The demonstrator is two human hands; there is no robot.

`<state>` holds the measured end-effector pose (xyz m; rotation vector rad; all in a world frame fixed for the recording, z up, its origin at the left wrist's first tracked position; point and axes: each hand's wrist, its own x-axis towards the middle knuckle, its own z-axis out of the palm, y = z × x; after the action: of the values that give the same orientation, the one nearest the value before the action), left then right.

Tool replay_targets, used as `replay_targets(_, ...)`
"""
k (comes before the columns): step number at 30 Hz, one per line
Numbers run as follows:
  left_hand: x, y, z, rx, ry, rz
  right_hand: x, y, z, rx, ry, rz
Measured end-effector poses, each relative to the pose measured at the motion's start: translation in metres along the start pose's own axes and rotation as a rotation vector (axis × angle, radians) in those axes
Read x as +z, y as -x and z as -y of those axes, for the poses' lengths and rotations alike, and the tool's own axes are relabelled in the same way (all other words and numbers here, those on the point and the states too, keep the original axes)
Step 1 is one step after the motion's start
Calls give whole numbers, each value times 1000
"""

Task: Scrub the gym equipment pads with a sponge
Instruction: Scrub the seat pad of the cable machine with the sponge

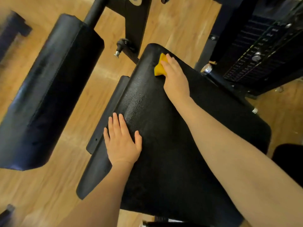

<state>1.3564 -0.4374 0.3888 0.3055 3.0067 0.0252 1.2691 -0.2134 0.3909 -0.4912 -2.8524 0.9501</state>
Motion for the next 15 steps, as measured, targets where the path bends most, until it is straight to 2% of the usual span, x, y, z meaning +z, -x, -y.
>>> replay_targets(7,-1,1,-1,-4,24,-21,-32,98,-86,322,31,-98)
replay_targets(10,-1,1,-1,5,43,-29,-43,143,-123,508,88,-153)
replay_targets(15,-1,2,-1,9,62,-41,-59,191,-169,804,32,-274)
